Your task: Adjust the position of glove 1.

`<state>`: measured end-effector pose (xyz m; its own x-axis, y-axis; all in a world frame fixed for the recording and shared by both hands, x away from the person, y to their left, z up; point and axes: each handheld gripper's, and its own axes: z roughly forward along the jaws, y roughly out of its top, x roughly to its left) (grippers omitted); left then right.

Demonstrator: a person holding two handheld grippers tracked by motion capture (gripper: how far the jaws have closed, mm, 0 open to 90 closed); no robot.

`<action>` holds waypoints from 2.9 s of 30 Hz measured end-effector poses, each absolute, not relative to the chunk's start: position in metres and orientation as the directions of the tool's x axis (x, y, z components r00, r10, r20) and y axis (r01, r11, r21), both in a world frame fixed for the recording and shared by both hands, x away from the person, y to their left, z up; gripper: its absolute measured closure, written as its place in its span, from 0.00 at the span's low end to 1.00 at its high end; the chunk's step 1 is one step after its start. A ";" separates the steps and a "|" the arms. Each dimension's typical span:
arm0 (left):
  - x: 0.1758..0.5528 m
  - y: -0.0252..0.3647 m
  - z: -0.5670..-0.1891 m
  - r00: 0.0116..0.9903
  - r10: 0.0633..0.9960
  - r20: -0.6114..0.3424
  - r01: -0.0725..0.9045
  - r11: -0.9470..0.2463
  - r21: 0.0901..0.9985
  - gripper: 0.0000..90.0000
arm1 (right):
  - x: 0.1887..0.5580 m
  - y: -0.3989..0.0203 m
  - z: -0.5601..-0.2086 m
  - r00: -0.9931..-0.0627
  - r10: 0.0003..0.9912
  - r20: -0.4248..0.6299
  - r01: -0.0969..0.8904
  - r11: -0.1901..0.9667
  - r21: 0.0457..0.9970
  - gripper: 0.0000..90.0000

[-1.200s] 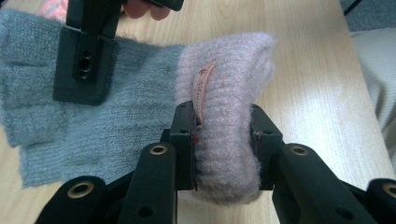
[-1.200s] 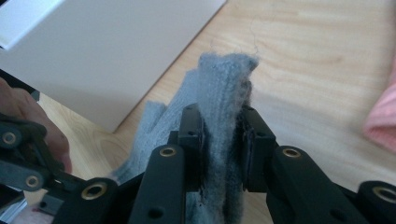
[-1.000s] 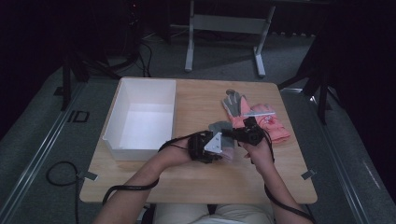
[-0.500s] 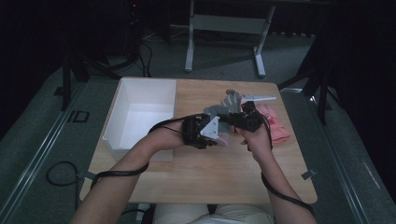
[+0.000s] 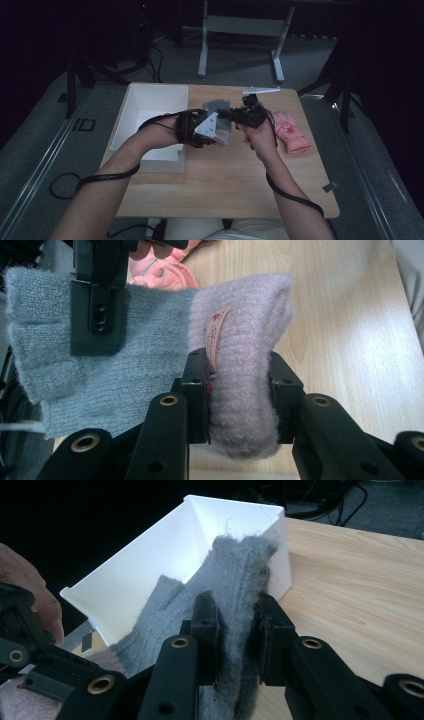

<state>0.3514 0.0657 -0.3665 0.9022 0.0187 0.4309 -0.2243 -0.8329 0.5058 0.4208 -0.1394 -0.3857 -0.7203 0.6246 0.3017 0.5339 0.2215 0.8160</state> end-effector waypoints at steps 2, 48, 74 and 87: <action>0.351 0.075 -0.365 0.897 0.019 0.441 -0.228 -0.835 0.500 0.76 | 0.423 -0.131 -0.384 -0.729 0.618 0.295 0.530 0.236 0.814 0.82; 0.388 0.215 -0.436 0.950 0.079 0.301 -0.067 -0.893 0.446 0.75 | 0.475 0.043 -0.443 -0.734 0.590 0.336 0.628 0.403 0.665 0.82; 0.401 0.202 -0.444 0.927 0.258 0.271 0.148 -0.918 0.368 0.46 | 0.469 -0.007 -0.420 -0.740 0.592 0.318 0.602 0.372 0.707 0.57; 0.384 0.173 -0.417 0.911 0.342 0.231 0.201 -0.857 0.475 0.42 | 0.450 -0.066 -0.415 -0.778 0.541 0.319 0.564 0.377 0.735 0.36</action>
